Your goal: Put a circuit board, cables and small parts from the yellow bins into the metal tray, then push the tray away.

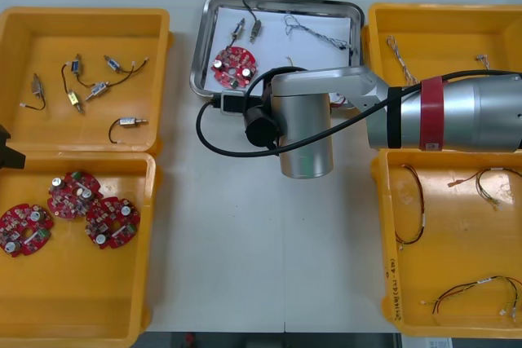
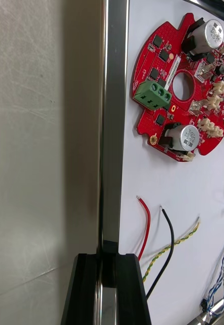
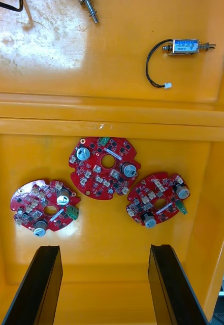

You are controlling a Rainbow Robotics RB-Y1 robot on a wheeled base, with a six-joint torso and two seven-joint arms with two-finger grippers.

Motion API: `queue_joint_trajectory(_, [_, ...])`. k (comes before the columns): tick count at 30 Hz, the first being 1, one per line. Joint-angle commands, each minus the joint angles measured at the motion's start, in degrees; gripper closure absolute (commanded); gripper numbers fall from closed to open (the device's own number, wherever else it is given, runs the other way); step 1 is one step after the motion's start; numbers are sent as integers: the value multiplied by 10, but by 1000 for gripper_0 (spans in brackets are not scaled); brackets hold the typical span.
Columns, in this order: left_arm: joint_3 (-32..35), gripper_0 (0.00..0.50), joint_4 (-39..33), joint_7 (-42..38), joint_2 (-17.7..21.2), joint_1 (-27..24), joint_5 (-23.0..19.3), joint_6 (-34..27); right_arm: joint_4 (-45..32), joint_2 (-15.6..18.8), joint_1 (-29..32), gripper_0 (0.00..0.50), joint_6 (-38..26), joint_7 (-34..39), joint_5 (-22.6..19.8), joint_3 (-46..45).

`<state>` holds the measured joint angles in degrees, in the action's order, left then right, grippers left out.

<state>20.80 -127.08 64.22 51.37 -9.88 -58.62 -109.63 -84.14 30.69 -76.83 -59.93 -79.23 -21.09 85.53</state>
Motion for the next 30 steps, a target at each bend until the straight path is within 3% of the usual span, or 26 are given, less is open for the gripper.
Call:
queue_joint_trajectory(1, [17, 0, -14, 61, 11, 9, -4, -4, -3, -13, -32, 500, 6, -17, -4, -22])
queue_joint_trajectory(7, [17, 0, -14, 61, 11, 9, -4, -4, -3, -13, -32, 500, 7, -23, -4, -22])
queue_joint_trajectory(9, [17, 0, -14, 61, 11, 9, -4, -4, -3, -13, -32, 307, 7, -25, -4, -21])
queue_joint_trajectory(11, [17, 0, -14, 61, 11, 9, -4, -4, -3, -13, -32, 222, 7, -26, -4, -22])
queue_joint_trajectory(12, [17, 0, -14, 61, 11, 9, -4, -4, -3, -13, -32, 130, 7, -27, -4, -22])
queue_joint_trajectory(15, [17, 0, -14, 61, 11, 9, -4, -4, -3, -13, -32, 0, 5, -28, -4, -23])
queue_joint_trajectory(19, [17, 0, -14, 61, 11, 9, -4, -4, -7, -13, -32, 0, -1, -31, -11, -36])
queue_joint_trajectory(23, [17, 0, -14, 61, 11, 9, -4, -4, -18, -13, -32, 0, -17, -42, -71, -72])
queue_joint_trajectory(30, [17, 0, -14, 61, 11, 9, -4, -4, -85, -14, -32, 0, -121, -54, -111, -129])
